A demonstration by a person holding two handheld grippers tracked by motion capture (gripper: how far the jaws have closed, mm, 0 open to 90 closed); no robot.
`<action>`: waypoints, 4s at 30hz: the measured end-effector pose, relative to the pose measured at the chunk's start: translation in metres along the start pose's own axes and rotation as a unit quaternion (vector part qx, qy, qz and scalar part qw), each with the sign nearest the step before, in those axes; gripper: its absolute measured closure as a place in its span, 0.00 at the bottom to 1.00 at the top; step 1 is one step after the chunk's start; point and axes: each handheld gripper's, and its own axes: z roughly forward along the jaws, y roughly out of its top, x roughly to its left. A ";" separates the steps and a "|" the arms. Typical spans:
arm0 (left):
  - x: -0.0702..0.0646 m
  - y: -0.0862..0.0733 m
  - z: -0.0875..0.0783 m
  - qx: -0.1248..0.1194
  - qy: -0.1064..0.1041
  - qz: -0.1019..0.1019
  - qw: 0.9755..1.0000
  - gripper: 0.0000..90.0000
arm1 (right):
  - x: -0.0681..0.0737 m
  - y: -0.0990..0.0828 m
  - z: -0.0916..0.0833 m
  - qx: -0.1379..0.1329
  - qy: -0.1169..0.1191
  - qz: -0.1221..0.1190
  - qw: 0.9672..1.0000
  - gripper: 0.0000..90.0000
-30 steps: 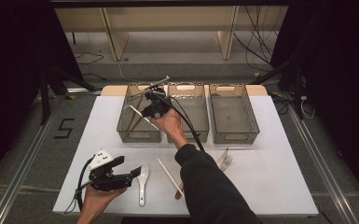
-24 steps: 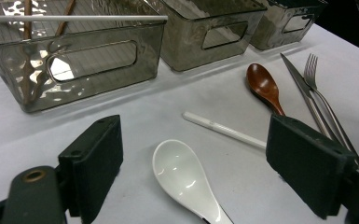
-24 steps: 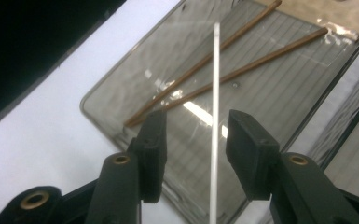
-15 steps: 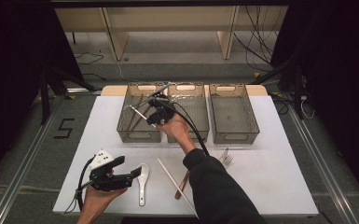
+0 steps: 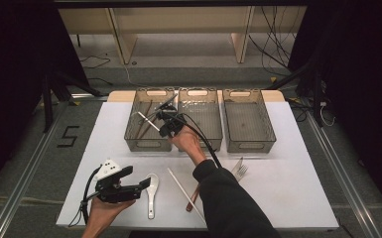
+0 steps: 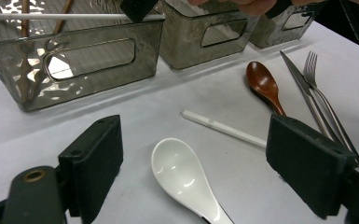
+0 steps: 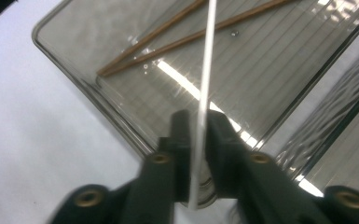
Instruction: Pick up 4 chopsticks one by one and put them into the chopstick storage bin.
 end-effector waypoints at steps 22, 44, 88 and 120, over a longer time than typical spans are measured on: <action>0.001 0.000 0.000 -0.004 0.001 -0.002 1.000 0.21 | 0.001 0.010 -0.004 -0.030 -0.003 0.020 0.999 0.69; 0.002 0.000 -0.001 -0.005 0.009 -0.003 1.000 0.20 | 0.006 -0.080 -0.086 -0.050 0.054 -0.005 0.997 0.44; 0.002 0.000 -0.001 -0.006 0.014 -0.002 1.000 0.20 | 0.040 -0.219 -0.087 0.030 0.081 -0.012 0.996 0.43; 0.001 0.000 -0.001 -0.005 0.015 0.000 1.000 0.20 | 0.059 -0.231 -0.073 0.074 0.063 -0.036 0.995 0.75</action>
